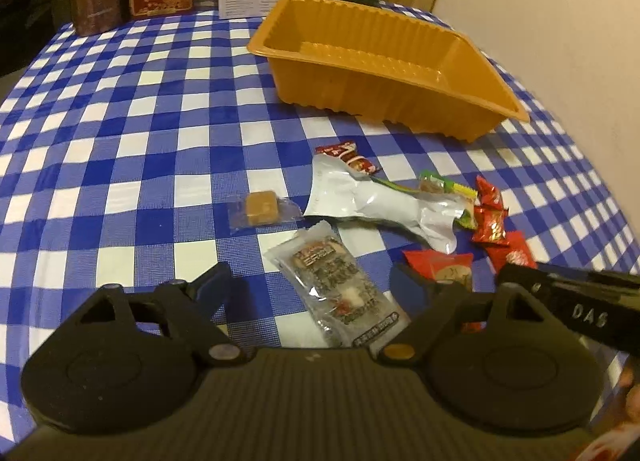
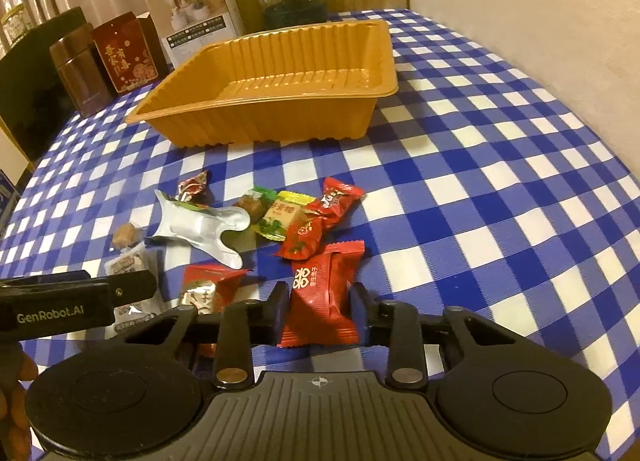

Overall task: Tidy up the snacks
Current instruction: 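Grasp the clear labelled packet with the left tool while the right tool grasps a red packet, then carry the clear packet in the left tool while the right tool carries the red packet to the tray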

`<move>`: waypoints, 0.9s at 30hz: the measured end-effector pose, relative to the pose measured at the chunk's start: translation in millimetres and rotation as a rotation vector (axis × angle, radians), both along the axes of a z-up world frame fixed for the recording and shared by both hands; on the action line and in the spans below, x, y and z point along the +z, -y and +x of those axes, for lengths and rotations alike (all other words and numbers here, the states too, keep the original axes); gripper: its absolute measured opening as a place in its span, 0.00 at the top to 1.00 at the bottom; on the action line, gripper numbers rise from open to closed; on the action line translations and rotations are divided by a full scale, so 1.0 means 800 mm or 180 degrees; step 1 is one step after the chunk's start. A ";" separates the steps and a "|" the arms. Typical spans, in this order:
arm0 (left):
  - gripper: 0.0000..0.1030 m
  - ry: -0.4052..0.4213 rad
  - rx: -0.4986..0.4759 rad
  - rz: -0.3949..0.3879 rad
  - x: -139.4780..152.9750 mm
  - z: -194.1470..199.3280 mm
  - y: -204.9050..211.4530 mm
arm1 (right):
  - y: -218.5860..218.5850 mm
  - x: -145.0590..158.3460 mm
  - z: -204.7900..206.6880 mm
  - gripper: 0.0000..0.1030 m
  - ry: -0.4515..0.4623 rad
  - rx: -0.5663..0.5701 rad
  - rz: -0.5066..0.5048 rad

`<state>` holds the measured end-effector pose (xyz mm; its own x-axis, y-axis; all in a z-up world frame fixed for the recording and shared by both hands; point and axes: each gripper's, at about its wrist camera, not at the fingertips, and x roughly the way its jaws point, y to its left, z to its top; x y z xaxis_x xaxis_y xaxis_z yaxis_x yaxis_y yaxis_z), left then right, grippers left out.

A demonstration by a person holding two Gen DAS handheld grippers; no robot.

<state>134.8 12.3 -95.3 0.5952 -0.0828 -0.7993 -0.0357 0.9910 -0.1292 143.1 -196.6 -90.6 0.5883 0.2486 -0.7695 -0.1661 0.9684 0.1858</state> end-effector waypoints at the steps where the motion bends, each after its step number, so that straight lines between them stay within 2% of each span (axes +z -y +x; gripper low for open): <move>1: 0.23 0.0001 -0.0029 0.0033 -0.001 -0.001 0.000 | 0.000 0.000 -0.001 0.68 -0.0003 -0.0003 -0.0002; 4: 0.26 0.0014 -0.0089 0.0044 -0.002 -0.005 -0.004 | 0.001 0.001 -0.003 0.68 -0.0006 0.0008 -0.0001; 6: 0.31 0.0028 -0.0135 0.0066 0.000 -0.008 -0.007 | 0.001 0.001 -0.003 0.68 -0.0008 0.0007 0.0002; 8: 0.43 0.0044 -0.0201 0.0107 0.004 -0.011 -0.008 | 0.002 0.001 -0.003 0.68 -0.0013 -0.0012 0.0009; 9: 0.44 0.0053 -0.0215 0.0123 0.006 -0.011 -0.007 | 0.002 0.001 -0.003 0.68 -0.0013 -0.0015 0.0006; 12: 0.45 0.0091 -0.0253 0.0196 0.007 -0.009 -0.004 | 0.002 0.001 -0.003 0.68 -0.0010 -0.0022 0.0007; 19: 0.48 0.0032 -0.0252 0.0164 -0.001 0.008 0.006 | 0.002 0.000 -0.003 0.68 -0.0003 -0.0019 0.0002; 22: 0.61 0.0002 -0.0300 0.0221 -0.005 0.007 0.011 | 0.002 0.000 -0.002 0.68 0.0006 -0.0005 -0.0011; 27: 0.64 -0.0015 -0.0266 0.0212 -0.004 0.001 0.011 | 0.003 0.002 -0.002 0.69 0.0016 -0.0005 0.0003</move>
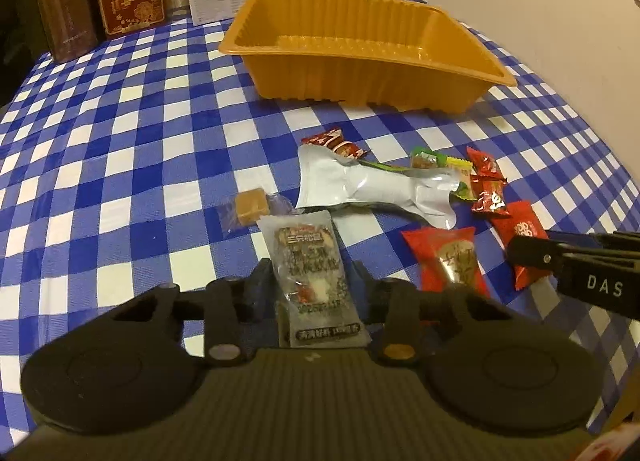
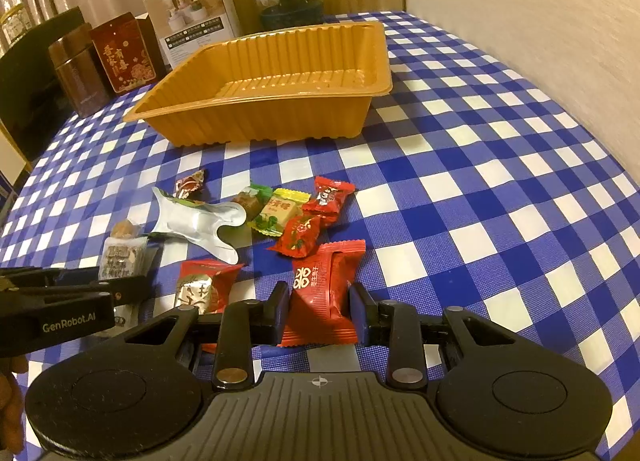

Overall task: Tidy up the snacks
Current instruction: 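Carry the clear packet in the left tool while the right tool carries the red packet to the tray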

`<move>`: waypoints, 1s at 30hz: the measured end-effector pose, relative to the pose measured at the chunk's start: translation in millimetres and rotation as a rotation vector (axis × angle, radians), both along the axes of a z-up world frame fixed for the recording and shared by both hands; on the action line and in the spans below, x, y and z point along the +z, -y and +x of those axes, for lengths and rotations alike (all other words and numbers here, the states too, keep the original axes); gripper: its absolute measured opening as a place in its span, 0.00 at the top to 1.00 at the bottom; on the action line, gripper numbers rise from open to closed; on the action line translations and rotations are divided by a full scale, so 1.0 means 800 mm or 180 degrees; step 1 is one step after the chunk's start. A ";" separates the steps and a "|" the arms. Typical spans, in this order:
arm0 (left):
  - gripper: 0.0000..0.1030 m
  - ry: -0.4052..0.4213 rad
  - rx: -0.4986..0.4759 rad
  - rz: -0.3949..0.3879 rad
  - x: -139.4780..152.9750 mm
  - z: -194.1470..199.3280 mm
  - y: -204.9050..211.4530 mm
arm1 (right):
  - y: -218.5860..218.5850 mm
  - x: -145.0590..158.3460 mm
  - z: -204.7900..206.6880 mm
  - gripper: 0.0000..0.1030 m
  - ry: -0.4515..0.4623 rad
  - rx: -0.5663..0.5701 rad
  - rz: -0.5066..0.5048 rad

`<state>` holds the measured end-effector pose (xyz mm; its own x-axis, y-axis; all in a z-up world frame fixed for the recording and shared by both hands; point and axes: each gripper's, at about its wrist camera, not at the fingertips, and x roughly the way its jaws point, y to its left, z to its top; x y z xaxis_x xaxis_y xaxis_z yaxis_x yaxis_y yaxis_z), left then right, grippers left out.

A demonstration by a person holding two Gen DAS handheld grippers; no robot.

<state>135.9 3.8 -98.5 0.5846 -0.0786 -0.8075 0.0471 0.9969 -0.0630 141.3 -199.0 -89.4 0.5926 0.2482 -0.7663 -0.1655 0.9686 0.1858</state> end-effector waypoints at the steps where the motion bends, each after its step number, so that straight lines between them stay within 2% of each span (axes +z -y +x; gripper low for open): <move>1: 0.64 -0.0012 0.0000 -0.0010 0.001 -0.002 -0.001 | 0.000 0.000 -0.001 0.70 0.0001 0.0008 0.0003; 17: 0.65 0.0054 -0.0090 -0.0098 0.032 -0.023 -0.002 | 0.009 0.015 -0.017 0.72 0.0146 0.0035 0.0041; 30: 0.65 0.0296 -0.0138 -0.0155 0.086 -0.002 0.009 | 0.016 0.061 -0.019 0.72 0.0476 0.0003 0.0188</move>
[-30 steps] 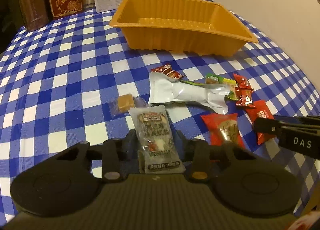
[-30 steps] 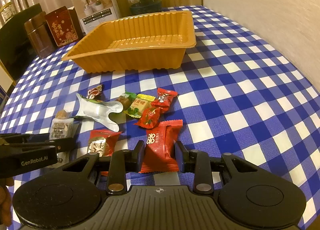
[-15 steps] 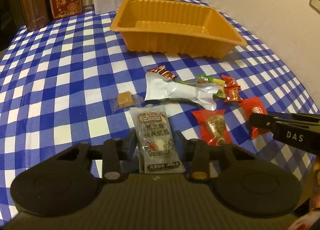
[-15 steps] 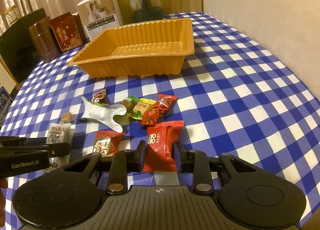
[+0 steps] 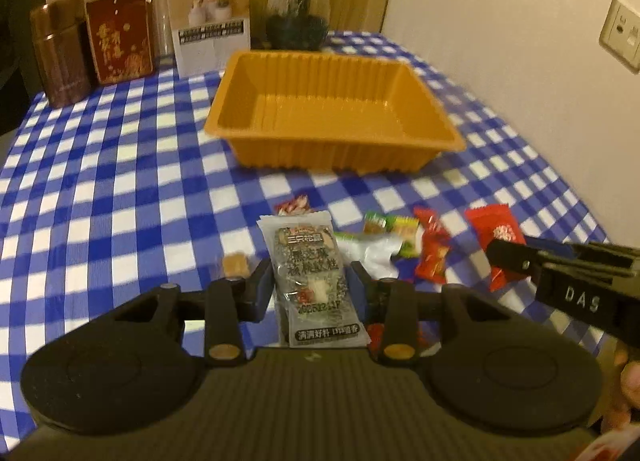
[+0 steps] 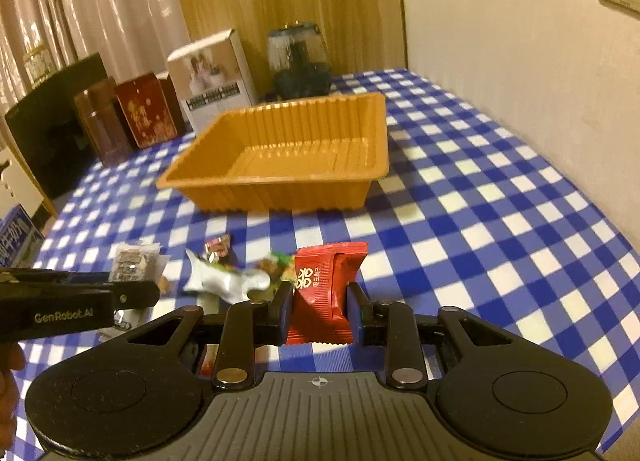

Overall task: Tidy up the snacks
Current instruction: 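Carry the clear packet in the left tool while the right tool carries the red packet to the tray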

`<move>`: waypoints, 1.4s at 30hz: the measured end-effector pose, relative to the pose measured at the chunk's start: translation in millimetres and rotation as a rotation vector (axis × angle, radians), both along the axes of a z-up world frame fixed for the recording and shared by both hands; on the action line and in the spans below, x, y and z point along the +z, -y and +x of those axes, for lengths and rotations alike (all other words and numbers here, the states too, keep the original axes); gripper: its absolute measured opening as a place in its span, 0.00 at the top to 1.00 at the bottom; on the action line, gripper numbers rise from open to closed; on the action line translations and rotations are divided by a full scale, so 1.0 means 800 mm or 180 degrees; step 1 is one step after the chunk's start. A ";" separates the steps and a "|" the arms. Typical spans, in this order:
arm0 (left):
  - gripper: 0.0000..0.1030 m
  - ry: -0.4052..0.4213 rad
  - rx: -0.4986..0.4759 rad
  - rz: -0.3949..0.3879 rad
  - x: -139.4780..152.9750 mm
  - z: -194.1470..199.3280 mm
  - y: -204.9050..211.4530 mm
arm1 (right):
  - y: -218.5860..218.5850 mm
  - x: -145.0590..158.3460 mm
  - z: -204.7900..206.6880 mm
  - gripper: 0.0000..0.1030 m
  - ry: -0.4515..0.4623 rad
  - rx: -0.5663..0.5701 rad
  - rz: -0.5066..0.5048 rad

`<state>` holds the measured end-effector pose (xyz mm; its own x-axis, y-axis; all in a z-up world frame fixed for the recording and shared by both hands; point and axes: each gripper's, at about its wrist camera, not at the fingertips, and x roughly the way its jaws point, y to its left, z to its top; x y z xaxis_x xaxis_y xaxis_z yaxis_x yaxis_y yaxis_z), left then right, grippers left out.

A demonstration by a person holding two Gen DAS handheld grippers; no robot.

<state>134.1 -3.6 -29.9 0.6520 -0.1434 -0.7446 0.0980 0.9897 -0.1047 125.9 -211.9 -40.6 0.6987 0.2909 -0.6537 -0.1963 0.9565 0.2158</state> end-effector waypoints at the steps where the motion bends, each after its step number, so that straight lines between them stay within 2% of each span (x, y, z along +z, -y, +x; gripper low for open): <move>1: 0.65 0.0028 0.0004 -0.0017 0.005 0.004 0.001 | 0.001 0.003 0.002 0.72 0.0019 -0.0004 0.0011; 8: 0.65 0.0212 0.0011 -0.0144 0.037 0.035 0.008 | 0.007 0.027 0.024 0.72 0.0179 -0.0011 0.0071; 17: 0.65 0.0371 0.0061 -0.0164 0.054 0.093 0.012 | 0.011 0.046 0.085 0.72 0.0397 -0.0022 0.0053; 24: 0.65 0.0397 0.0038 -0.0152 0.048 0.137 0.012 | 0.009 0.041 0.136 0.72 0.0454 -0.0011 0.0059; 30: 0.65 0.0398 0.0095 -0.0205 0.038 0.175 0.006 | 0.007 0.026 0.175 0.72 0.0388 -0.0030 0.0099; 38: 0.65 0.0345 0.0133 -0.0235 0.016 0.216 0.004 | 0.004 0.006 0.207 0.72 0.0344 -0.0033 0.0155; 42: 0.65 0.0322 0.0148 -0.0172 0.006 0.225 0.005 | 0.004 -0.001 0.218 0.72 0.0336 -0.0032 0.0210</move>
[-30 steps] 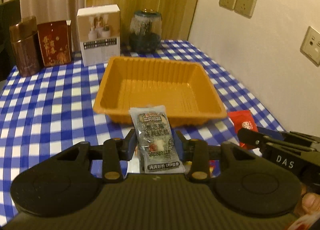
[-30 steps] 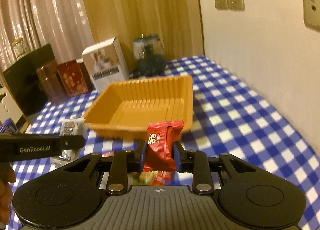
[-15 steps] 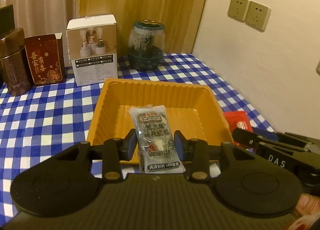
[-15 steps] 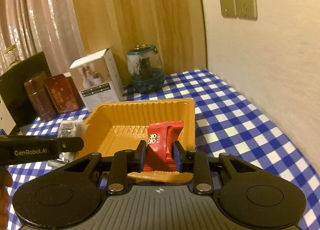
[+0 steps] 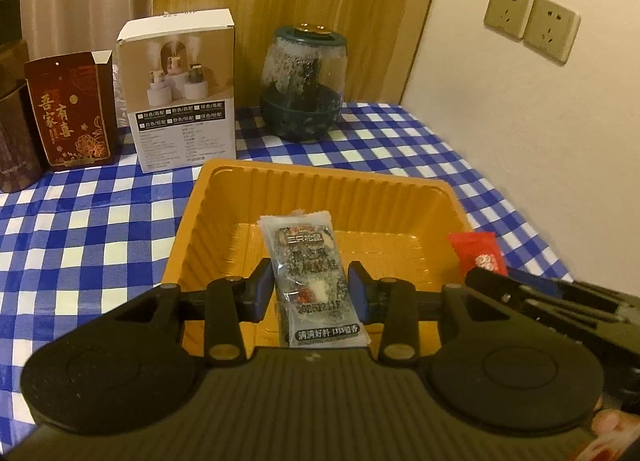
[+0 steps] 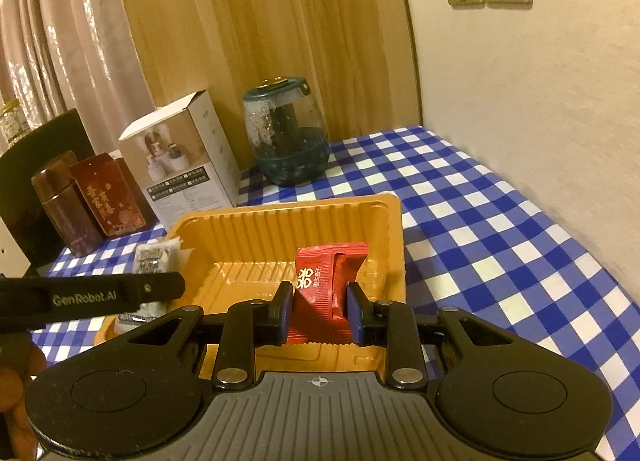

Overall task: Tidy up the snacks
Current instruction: 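Carry the clear packet in the left tool while the right tool carries the red packet to the tray, then open the left tool over the tray while the right tool releases the red packet inside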

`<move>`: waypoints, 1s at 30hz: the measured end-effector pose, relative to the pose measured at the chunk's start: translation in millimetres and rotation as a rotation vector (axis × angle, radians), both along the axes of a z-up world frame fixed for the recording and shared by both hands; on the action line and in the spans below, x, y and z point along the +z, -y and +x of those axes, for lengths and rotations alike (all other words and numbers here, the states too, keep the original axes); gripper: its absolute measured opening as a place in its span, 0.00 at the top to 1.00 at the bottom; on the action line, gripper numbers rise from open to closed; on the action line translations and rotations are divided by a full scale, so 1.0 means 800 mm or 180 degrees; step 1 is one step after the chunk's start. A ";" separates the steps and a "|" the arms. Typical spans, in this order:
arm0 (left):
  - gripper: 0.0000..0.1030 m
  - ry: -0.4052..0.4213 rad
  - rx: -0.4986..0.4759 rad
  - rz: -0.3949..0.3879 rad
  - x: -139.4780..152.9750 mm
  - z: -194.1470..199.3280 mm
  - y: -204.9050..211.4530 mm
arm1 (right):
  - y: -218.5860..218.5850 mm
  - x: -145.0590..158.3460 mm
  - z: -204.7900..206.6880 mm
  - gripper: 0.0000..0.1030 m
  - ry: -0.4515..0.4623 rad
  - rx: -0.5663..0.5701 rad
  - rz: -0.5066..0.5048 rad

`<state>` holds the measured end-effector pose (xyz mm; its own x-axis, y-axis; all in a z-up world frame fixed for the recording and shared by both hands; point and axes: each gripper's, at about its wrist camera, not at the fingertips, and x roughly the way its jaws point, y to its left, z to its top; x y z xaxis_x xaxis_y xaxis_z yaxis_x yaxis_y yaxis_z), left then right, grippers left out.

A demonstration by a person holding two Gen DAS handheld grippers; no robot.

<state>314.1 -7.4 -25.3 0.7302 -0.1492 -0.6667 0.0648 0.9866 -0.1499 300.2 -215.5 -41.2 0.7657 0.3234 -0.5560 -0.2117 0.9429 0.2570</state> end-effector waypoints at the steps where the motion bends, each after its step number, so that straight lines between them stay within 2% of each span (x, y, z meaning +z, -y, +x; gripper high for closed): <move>1: 0.65 0.0006 0.0013 -0.0022 -0.002 0.002 -0.002 | 0.000 -0.002 0.002 0.72 -0.0004 0.0001 0.0010; 10: 0.64 -0.0069 0.0004 -0.0028 -0.024 0.014 0.000 | -0.004 -0.018 0.020 0.72 -0.0060 0.0024 0.0012; 21: 0.63 -0.0065 -0.0021 -0.0067 -0.029 0.019 0.005 | -0.005 -0.023 0.025 0.72 -0.0096 0.0017 -0.0008; 22: 0.57 -0.0056 0.0002 -0.0065 -0.030 0.019 0.005 | -0.005 -0.023 0.025 0.72 -0.0098 0.0016 -0.0006; 23: 0.46 -0.0042 0.0031 -0.0059 -0.030 0.018 0.003 | -0.005 -0.024 0.025 0.72 -0.0104 0.0016 -0.0002; 24: 0.44 -0.0024 0.0065 -0.0060 -0.029 0.017 0.002 | -0.005 -0.024 0.025 0.72 -0.0104 0.0015 0.0003; 30: 0.44 0.0042 0.0109 -0.0073 -0.019 0.015 -0.005 | -0.005 -0.023 0.024 0.72 -0.0100 0.0018 0.0007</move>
